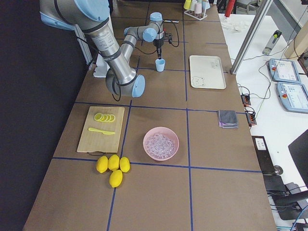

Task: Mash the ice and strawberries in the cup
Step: 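Open the right gripper to drop the ice cube into the cup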

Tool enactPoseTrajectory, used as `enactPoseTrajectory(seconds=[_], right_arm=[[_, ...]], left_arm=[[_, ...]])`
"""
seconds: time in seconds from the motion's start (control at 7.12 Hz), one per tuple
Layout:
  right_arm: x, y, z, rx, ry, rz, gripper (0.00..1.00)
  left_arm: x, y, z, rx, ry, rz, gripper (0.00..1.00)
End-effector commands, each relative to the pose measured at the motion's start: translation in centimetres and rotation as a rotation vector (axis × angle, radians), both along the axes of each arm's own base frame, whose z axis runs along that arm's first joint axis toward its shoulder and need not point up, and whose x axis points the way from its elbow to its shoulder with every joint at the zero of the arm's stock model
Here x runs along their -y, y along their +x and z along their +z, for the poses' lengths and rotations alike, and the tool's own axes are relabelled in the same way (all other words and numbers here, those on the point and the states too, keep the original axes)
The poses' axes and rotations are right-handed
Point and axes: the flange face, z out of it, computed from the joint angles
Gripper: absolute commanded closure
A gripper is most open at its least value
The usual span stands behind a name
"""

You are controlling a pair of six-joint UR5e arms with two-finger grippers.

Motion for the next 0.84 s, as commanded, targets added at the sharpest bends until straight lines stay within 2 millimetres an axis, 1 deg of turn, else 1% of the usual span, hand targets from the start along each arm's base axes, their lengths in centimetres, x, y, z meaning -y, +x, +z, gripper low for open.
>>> enactPoseTrajectory(seconds=[0.0, 0.14, 0.28, 0.56, 0.7], right_arm=[[0.05, -0.48, -0.04, -0.006, -0.002, -0.002, 1.00], [0.05, -0.49, 0.17, -0.009, -0.003, -0.002, 0.98], [0.05, -0.49, 0.17, -0.009, -0.003, -0.002, 0.87], [0.08, -0.55, 0.67, -0.018, -0.006, -0.002, 0.36], [0.06, -0.51, 0.72, -0.018, -0.007, -0.002, 0.12]], left_arm=[[-0.01, -0.03, -0.14, 0.000, 0.002, -0.001, 0.00], [-0.01, -0.03, -0.14, 0.000, 0.002, -0.001, 0.00], [-0.01, -0.03, -0.14, 0.000, 0.002, -0.001, 0.00], [-0.02, -0.03, -0.07, 0.000, 0.001, -0.001, 0.00], [-0.02, -0.03, -0.07, 0.000, 0.001, -0.001, 0.00]])
